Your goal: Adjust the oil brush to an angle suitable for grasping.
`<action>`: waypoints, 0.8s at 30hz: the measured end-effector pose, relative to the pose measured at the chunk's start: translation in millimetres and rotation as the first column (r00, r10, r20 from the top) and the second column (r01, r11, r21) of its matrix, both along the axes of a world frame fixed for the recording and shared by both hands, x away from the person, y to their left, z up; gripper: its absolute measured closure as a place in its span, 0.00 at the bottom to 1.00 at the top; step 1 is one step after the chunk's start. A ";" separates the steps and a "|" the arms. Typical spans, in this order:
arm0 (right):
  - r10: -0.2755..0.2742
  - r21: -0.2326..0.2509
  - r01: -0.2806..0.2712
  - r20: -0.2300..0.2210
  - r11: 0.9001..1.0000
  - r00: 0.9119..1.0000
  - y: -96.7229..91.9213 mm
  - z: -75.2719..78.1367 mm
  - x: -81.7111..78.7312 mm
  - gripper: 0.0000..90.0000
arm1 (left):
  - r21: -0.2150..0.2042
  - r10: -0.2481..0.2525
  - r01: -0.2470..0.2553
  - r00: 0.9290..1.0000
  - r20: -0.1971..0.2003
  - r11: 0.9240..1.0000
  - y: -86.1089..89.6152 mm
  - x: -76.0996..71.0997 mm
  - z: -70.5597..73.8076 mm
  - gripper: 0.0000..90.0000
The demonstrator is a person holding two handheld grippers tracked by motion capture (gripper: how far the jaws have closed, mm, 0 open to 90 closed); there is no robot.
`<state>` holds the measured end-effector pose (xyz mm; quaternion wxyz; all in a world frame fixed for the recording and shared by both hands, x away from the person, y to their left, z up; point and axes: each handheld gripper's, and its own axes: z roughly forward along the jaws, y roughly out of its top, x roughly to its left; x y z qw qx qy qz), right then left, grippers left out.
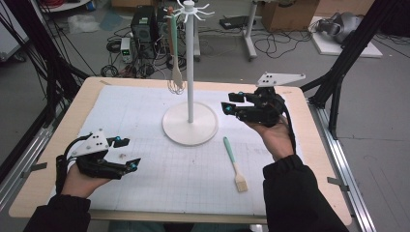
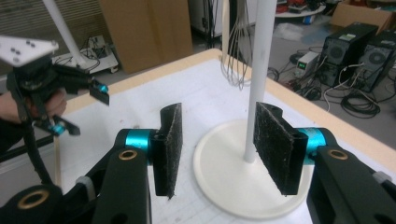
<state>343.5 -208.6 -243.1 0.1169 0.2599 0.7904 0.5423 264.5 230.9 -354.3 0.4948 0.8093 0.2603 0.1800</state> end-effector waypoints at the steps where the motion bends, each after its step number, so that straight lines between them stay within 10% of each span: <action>1: -0.001 -0.004 0.001 0.000 1.000 1.000 -0.9 -3.1 -1.7 0.58 | -0.005 0.003 -0.003 1.000 0.000 1.000 0.0 0.1 -0.3 0.27; 24: 0.025 -0.004 -0.025 -0.048 1.000 0.999 -10.8 -66.0 -24.3 0.82 | 0.006 0.014 -0.014 1.000 0.003 1.000 2.6 -6.1 -11.5 0.25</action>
